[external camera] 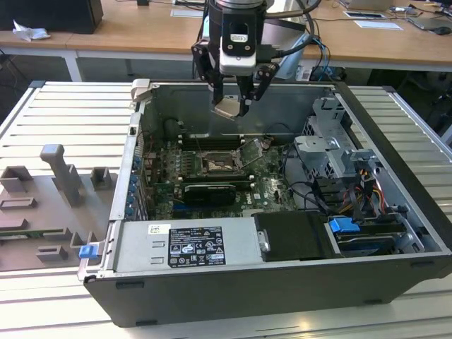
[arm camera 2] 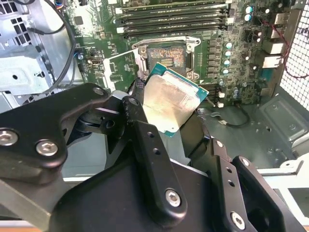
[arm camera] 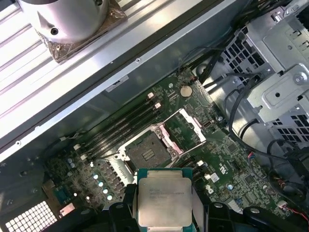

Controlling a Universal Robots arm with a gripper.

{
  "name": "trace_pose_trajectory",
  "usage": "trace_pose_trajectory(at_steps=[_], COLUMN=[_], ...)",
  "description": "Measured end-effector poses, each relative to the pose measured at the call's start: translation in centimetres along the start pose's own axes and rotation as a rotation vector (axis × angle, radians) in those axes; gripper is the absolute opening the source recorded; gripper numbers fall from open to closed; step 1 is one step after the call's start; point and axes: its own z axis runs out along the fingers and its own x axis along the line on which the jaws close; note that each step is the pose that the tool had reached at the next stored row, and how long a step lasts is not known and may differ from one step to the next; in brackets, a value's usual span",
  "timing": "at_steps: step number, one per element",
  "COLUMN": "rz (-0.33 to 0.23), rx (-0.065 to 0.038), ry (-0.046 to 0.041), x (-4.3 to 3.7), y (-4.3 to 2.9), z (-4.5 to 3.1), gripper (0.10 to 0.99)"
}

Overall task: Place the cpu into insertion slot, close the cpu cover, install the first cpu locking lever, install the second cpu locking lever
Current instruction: 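Place the cpu into insertion slot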

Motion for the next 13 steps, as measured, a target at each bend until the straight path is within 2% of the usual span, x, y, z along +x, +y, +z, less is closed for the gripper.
trace_pose_trajectory(at_steps=[7,13], rz=[0.044,0.173], rx=[-0.001,-0.003], ry=[-0.004,-0.0155], x=[0.0,0.0], y=[0.0,-0.03], z=[0.03,0.32], gripper=[0.541,0.541])
